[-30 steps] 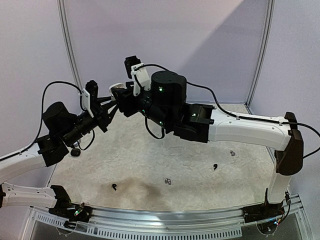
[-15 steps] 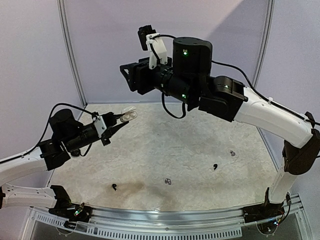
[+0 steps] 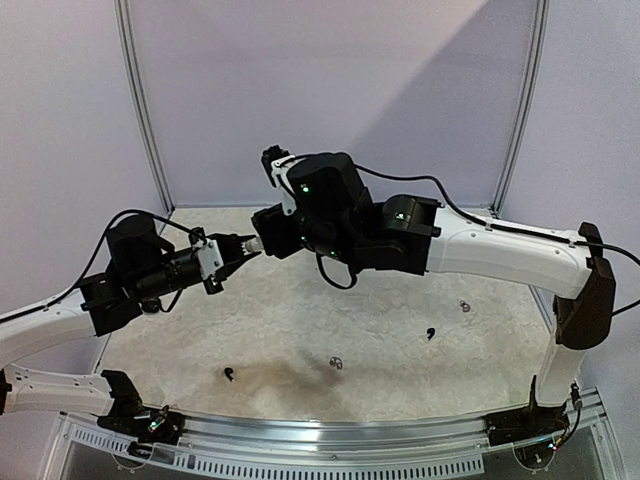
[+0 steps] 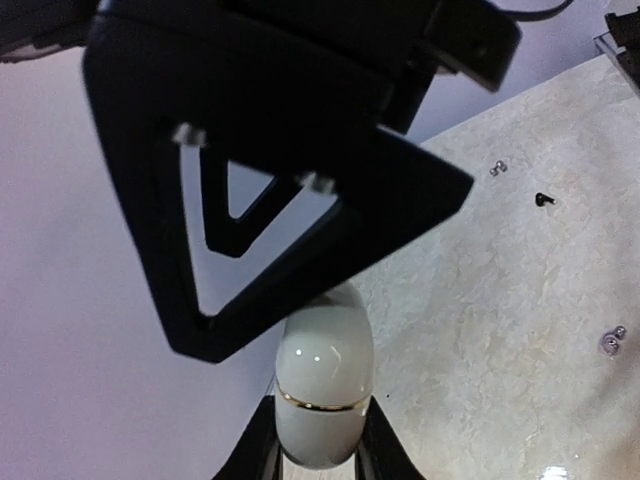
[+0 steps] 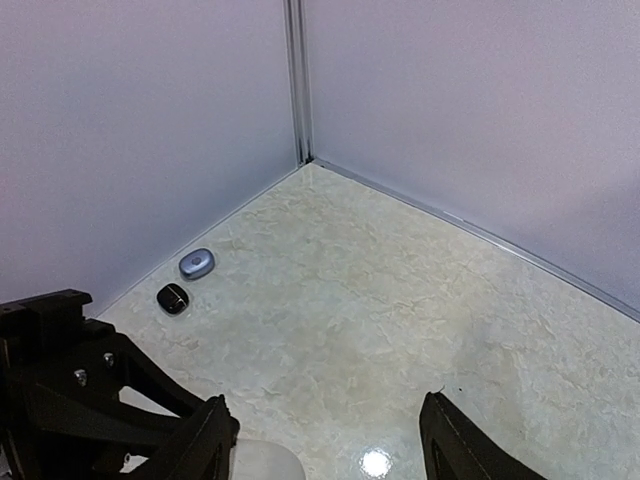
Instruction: Insert the wireless bluetooth earbuds into the charging case
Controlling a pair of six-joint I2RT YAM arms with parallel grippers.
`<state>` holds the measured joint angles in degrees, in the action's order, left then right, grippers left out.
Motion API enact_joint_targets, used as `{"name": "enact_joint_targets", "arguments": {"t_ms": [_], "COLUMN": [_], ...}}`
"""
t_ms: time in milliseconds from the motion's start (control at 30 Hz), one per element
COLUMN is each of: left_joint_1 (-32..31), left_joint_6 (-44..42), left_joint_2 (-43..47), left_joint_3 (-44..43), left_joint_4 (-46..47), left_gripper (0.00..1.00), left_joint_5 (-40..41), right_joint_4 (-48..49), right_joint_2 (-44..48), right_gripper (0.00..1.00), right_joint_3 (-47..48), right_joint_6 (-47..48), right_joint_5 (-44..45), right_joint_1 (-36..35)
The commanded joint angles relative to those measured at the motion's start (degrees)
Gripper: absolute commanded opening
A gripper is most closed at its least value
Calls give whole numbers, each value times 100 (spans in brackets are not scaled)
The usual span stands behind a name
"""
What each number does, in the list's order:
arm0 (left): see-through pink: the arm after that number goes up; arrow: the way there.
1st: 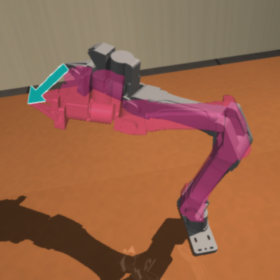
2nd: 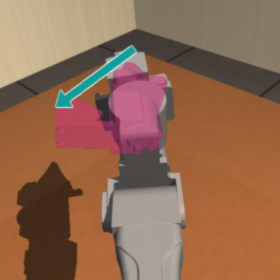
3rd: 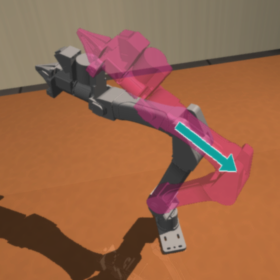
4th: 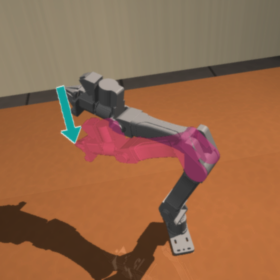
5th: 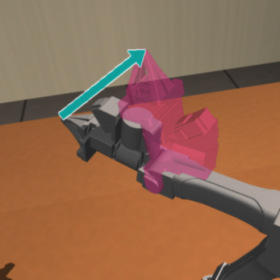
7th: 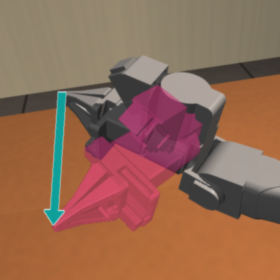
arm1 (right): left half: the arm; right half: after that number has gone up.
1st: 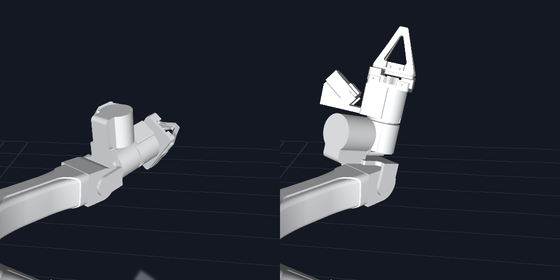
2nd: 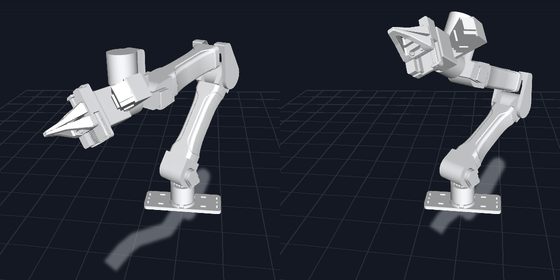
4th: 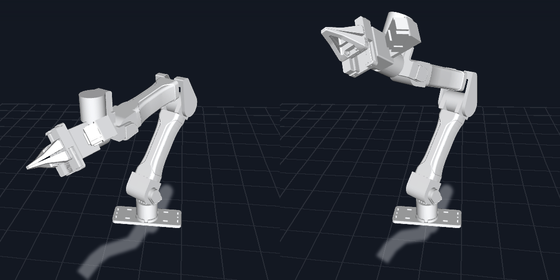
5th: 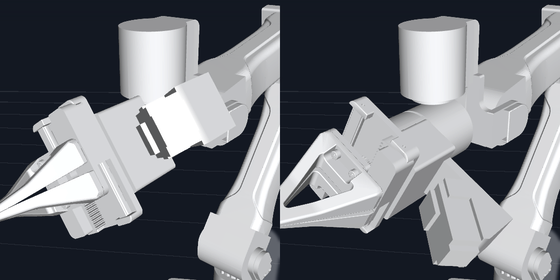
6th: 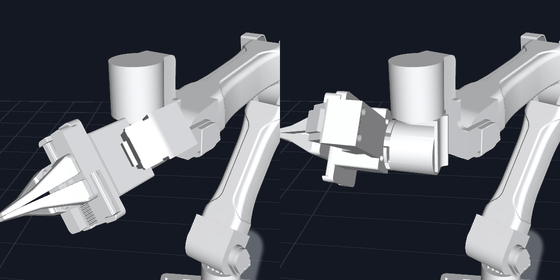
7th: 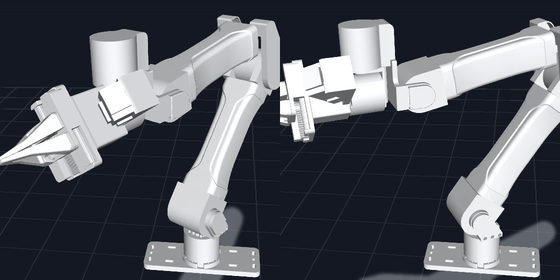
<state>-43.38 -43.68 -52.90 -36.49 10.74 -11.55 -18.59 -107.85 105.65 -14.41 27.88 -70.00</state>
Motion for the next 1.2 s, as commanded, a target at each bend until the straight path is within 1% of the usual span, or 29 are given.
{"name": "enact_joint_targets", "arguments": {"t_ms": [0,100,167,233,333,400,433,500,600,667,700,800,967,1067,1167], "left_joint_1": [22,24,42,97,298,580,768,1250,1882,2206,2400,2824,3433,3589,3661], "left_joint_6": [440,941,1423,1863,2471,2868,3090,3546,4025,4292,4492,4988,5679,5948,6231], "left_joint_2": [-19,-116,-213,-420,-886,-1389,-1687,-2372,-3543,-4315,-4712,-5807,-7349,-7985,-8343], "left_joint_3": [-237,-346,-508,-829,-1510,-2098,-2452,-3219,-4471,-5255,-5723,-6622,-7815,-8161,-8081], "left_joint_4": [111,-221,-573,-996,-2065,-2718,-3197,-3942,-4961,-5400,-5517,-5588,-5496,-5494,-5177], "left_gripper": [0,0,0,0,0,0,0,0,0,0,0,0,0,0,0], "left_joint_5": [3,108,171,181,69,-105,-275,-646,-1270,-1622,-1785,-2098,-2497,-2598,-2765], "right_joint_4": [-532,-979,-1552,-2204,-2936,-3103,-3153,-3185,-2975,-2805,-2762,-2807,-3221,-3548,-3746], "right_joint_2": [441,684,827,936,1079,1169,1205,1234,1224,1171,1118,793,-165,-862,-1353], "right_gripper": [66,66,67,68,70,72,72,73,74,74,74,75,75,76,76], "right_joint_3": [-129,-68,-7,-24,-248,-545,-685,-978,-1366,-1502,-1489,-1164,38,942,1696], "right_joint_6": [-234,-431,-638,-1017,-1557,-1676,-1695,-1743,-1791,-1778,-1739,-1597,-1151,-933,-771], "right_joint_5": [436,631,671,541,57,-324,-461,-631,-834,-950,-1011,-1057,-1126,-1260,-1348], "right_joint_1": [160,476,885,1384,2141,2613,2814,3147,3498,3615,3669,3738,3793,3828,3855]}}
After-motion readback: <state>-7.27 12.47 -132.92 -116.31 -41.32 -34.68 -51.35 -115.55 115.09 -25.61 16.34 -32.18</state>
